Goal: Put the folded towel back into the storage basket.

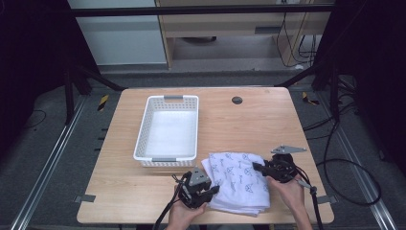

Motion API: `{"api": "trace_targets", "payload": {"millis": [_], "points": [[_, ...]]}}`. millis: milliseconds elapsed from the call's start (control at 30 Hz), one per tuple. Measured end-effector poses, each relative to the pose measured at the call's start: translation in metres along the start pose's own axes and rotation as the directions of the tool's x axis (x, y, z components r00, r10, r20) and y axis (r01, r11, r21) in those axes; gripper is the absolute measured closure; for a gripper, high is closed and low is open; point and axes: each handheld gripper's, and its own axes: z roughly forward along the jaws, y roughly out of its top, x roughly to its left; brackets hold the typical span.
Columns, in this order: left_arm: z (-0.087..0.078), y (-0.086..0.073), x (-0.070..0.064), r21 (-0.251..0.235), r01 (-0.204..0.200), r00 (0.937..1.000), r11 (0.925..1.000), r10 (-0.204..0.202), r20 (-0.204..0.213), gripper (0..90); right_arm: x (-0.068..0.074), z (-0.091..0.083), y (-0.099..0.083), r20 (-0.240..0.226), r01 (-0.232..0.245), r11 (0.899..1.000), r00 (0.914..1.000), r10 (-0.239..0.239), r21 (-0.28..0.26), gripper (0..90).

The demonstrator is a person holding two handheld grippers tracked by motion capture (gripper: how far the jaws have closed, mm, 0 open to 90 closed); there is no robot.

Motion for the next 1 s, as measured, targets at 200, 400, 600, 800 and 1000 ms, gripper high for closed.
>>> {"api": "trace_targets", "payload": {"millis": [200,400,600,800,1000], "points": [[-0.008,0.004,0.000,-0.019,0.002,1.0000,0.9998,-0.002,0.004,75.0,0.005,-0.007,0.004,-0.001,0.019,0.999,0.9998,-0.019,-0.043,67.7],[-0.018,0.010,0.001,-0.045,0.000,1.0000,0.9990,0.000,0.002,75.1,0.012,-0.015,0.010,0.001,0.036,0.996,0.9994,-0.036,-0.081,67.7],[-0.027,0.016,-0.002,-0.066,-0.019,0.9998,0.9977,0.019,-0.003,75.1,0.016,-0.022,0.014,0.001,0.043,0.992,0.9991,-0.043,-0.114,67.5],[-0.034,0.020,-0.005,-0.080,-0.034,0.9994,0.9962,0.033,-0.008,75.2,0.020,-0.029,0.019,0.001,0.054,0.988,0.9985,-0.054,-0.143,67.6],[-0.041,0.024,-0.005,-0.093,-0.040,0.9991,0.9948,0.039,-0.014,75.2,0.025,-0.034,0.023,0.008,0.064,0.984,0.9980,-0.063,-0.166,67.6]]}}
